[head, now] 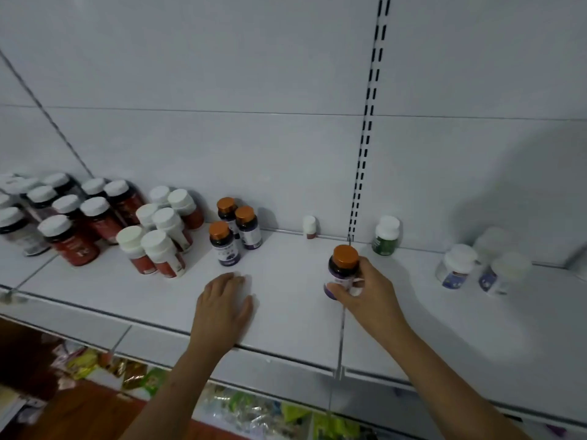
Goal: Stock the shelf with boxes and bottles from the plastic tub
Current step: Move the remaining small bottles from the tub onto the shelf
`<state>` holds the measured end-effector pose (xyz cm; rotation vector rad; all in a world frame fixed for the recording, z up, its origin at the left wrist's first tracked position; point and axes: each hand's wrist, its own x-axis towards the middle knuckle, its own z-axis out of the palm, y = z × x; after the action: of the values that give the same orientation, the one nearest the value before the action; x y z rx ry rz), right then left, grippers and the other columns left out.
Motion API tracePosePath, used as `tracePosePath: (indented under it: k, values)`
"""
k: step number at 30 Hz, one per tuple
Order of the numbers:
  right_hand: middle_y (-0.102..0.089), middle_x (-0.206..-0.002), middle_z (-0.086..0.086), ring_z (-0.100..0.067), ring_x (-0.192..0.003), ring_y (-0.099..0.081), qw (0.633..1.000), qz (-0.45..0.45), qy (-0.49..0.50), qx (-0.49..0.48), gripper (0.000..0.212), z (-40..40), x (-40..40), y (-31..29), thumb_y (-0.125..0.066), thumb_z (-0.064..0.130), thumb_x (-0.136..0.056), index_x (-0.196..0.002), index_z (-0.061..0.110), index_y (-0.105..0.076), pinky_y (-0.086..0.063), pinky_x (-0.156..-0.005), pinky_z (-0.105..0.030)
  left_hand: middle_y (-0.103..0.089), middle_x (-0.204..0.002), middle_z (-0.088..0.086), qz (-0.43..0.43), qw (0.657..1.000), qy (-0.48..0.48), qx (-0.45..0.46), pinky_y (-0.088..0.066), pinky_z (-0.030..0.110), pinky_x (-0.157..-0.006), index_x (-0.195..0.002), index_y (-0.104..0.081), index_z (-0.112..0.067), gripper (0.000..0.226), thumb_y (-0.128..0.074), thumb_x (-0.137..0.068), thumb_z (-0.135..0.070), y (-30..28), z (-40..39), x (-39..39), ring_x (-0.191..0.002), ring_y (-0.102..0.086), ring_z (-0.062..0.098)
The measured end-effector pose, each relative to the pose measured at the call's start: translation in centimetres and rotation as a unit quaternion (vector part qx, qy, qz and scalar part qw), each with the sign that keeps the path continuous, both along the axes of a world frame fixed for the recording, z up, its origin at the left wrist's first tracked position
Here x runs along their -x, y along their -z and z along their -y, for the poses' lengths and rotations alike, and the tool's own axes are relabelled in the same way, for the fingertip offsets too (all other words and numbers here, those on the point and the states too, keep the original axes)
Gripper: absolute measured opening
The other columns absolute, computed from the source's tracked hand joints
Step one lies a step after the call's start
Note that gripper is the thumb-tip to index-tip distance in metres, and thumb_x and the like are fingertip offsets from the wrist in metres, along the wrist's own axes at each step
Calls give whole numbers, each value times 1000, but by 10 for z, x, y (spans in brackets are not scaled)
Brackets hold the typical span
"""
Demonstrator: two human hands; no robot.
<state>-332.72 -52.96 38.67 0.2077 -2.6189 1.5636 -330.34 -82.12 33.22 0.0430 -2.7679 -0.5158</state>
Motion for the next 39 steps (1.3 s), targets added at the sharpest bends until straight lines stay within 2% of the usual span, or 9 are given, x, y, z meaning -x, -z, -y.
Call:
tracePosePath:
  k: [6, 11, 15, 19, 26, 29, 32, 35, 39]
  values:
    - [-56, -105, 24, 8, -90, -54, 996, -30, -78, 8, 51, 97, 37, -16, -79, 35, -82, -125, 29, -54, -38, -77, -2, -49, -142, 1, 18, 999, -35, 0, -39, 38, -105, -136, -54, -22, 59, -41, -89, -55, -1, -3, 0, -131, -43, 22]
    - [-68, -112, 4, -15, -103, -65, 993, 8, -107, -44, 44, 142, 64, 13, -79, 35, -82, -116, 22, -55, -52, -86, -31, -46, -145, -2, 23, 999, -35, 5, -35, 35, -106, -138, -51, -26, 54, -46, -91, -54, 1, 0, -1, -133, -38, 19]
    - [-70, -116, 0, -19, -105, -65, 993, 0, -101, -64, 48, 157, 81, 18, -77, 37, -83, -122, 20, -55, -52, -86, -34, -44, -144, -4, 22, 999, -30, 11, -33, 33, -105, -138, -49, -27, 53, -44, -92, -54, 1, 1, -1, -132, -37, 18]
    - [-70, -115, -3, -24, -104, -66, 991, 5, -94, -95, 57, 162, 93, 21, -74, 50, -80, -126, 23, -53, -54, -86, -44, -42, -146, -6, 25, 999, -29, 14, -31, 32, -108, -139, -46, -29, 53, -41, -93, -55, 1, 1, -2, -134, -34, 16]
    - [-71, -112, -2, -20, -102, -66, 993, 9, -84, -86, 55, 167, 88, 28, -81, 46, -74, -117, 19, -61, -56, -87, -41, -39, -148, -6, 36, 999, -26, 12, -29, 33, -110, -141, -43, -30, 54, -38, -94, -56, -2, 0, -3, -136, -31, 17]
    - [-60, -131, -4, -22, -120, -55, 989, 11, -97, -114, 66, 150, 78, 24, -78, 43, -79, -134, 17, -52, -47, -101, -37, -44, -147, 1, 45, 999, -15, 18, -35, 38, -108, -140, -49, -25, 57, -40, -93, -55, 1, 3, -2, -135, -37, 23]
    - [-48, -143, -4, -20, -132, -42, 987, -26, -83, -134, 66, 105, 59, 15, -68, 40, -90, -145, 15, -41, -35, -110, -32, -57, -135, 12, 20, 1000, 3, 15, -47, 45, -97, -127, -62, -15, 56, -43, -87, -49, 1, 4, -1, -121, -52, 35]
    - [-48, -141, 2, -14, -129, -45, 990, -56, -40, -126, 56, 38, 31, 6, -61, 40, -95, -145, 19, -42, -38, -108, -32, -63, -121, 10, -7, 999, 34, -6, -50, 46, -86, -115, -67, -13, 48, -41, -82, -38, 1, -17, -3, -108, -57, 36]
    - [-55, -128, 7, -6, -113, -53, 988, -84, 62, -116, 41, -58, -13, -10, -58, 38, -97, -135, 23, -51, -47, -99, -33, -62, -115, 2, -5, 984, 175, -40, -50, 40, -82, -113, -66, -17, 43, -42, -83, -36, -7, -104, -14, -103, -56, 27]
